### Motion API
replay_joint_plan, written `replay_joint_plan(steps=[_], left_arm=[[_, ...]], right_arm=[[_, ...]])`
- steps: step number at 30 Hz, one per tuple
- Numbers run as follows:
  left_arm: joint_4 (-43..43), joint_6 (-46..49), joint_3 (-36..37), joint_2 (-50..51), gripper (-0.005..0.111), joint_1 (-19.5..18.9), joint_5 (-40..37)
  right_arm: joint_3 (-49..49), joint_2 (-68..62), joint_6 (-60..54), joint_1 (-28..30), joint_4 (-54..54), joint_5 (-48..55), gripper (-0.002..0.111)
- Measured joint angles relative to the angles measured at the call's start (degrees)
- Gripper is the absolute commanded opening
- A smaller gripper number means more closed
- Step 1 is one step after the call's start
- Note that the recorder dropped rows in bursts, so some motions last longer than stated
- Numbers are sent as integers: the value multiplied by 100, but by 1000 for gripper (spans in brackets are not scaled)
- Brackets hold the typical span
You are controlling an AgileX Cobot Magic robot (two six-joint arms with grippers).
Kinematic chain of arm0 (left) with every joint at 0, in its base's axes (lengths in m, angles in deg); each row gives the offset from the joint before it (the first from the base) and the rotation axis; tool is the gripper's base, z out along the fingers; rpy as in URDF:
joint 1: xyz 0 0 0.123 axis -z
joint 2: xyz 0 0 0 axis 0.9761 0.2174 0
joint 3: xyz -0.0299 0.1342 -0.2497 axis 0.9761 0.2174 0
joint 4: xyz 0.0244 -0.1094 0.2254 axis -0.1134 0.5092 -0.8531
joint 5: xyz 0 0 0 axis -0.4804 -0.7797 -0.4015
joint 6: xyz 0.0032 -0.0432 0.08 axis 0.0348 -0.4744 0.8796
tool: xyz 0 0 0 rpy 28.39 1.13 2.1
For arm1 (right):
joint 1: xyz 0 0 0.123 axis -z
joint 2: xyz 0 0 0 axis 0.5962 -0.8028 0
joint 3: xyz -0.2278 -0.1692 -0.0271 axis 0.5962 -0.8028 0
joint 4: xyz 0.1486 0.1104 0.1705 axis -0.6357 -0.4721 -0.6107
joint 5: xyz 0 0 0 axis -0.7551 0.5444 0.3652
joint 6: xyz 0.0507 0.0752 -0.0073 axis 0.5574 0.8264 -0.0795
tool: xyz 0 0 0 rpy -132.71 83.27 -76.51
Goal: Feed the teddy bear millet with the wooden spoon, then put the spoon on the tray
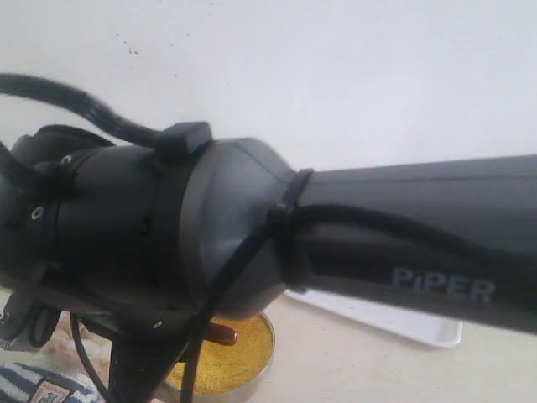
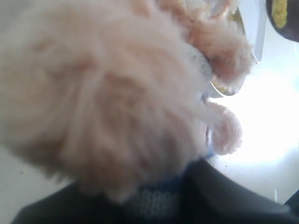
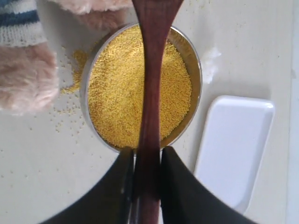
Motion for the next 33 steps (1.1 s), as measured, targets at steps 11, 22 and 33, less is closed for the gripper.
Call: replay_joint_plan(steps=[11,22,33], left_arm=[[0,0,0,0,4,0,0],[0,0,0,0,4,0,0],[8,0,0,0,4,0,0]], right_arm=[[11,-460,122,-227,576,0,0],[11,-614,182,-417,1341,0,0],[-15,-707,309,-501,1849,-12,0]])
